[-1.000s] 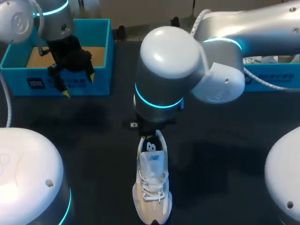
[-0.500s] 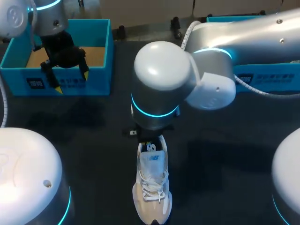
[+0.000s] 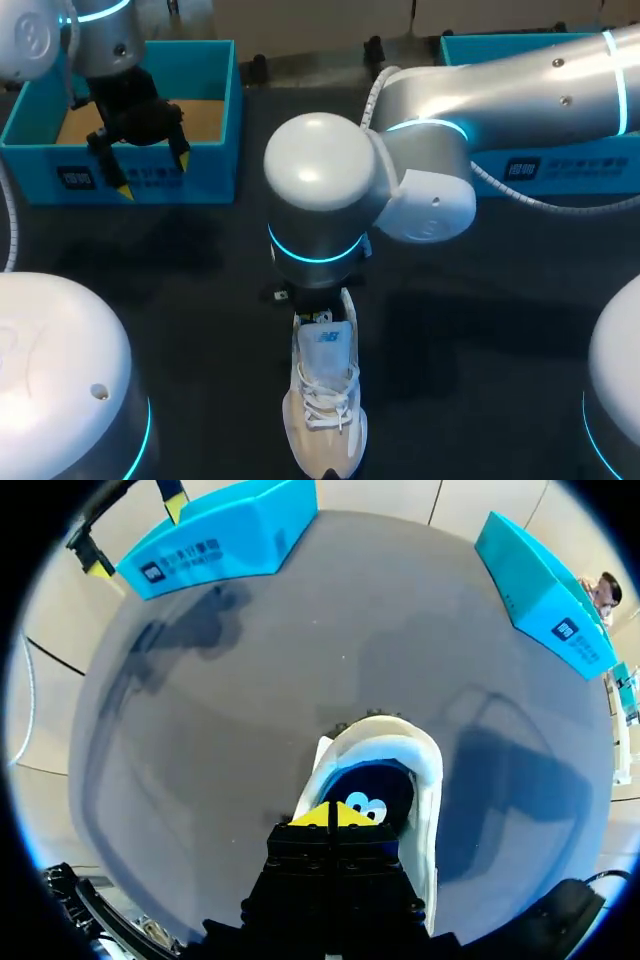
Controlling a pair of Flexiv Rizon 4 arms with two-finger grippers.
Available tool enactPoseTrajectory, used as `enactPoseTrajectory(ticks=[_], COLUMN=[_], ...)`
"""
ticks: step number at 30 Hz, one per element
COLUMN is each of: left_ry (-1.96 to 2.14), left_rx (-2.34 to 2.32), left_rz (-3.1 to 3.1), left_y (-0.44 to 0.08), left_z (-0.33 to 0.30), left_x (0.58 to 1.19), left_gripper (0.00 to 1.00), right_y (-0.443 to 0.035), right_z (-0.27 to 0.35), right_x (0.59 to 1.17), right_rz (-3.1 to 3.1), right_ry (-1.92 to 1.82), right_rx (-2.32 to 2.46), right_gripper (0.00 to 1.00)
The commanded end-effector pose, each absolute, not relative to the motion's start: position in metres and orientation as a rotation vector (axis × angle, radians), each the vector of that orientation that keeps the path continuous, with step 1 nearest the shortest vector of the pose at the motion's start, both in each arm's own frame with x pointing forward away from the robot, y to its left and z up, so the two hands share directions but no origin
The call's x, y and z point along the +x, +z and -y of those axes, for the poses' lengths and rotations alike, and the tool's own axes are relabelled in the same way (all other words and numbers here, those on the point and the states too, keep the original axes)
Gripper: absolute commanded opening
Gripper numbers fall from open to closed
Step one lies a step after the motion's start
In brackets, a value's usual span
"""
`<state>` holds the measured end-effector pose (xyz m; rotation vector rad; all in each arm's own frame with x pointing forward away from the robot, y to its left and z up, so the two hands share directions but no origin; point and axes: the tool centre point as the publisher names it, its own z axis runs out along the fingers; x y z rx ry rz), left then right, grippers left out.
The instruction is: Take the shoe out of the shoebox, open the shoe tongue, remove and reinsert the insole, then place the shoe into the shoebox
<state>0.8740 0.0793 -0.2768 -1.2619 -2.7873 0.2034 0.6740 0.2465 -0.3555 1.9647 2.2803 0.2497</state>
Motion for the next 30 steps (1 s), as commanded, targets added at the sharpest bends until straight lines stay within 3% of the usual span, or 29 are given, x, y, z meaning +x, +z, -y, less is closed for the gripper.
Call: enactPoseTrajectory(ticks=[1,12,30], left_ry=[0.2,0.2,0.2], left_rx=[-1.263,-1.263,-1.263], left_rz=[2.786,2.786,2.786], left_y=[-0.277,-0.277,-0.277], left_z=[-0.08,-0.08,-0.08], left_x=[0.874,0.874,0.874], left_gripper=[1.0,1.0,1.0], right_y=[-0.373,-0.405,-0.361], right_z=[-0.255,-0.258,-0.232], right_x=[0.668,0.669,0.665], right_rz=[-1.985,-1.926,-1.783], right_ry=[0.371,0.373,0.204], right_rx=[2.077,2.158,2.091], right_gripper=[0.0,0.0,0.0])
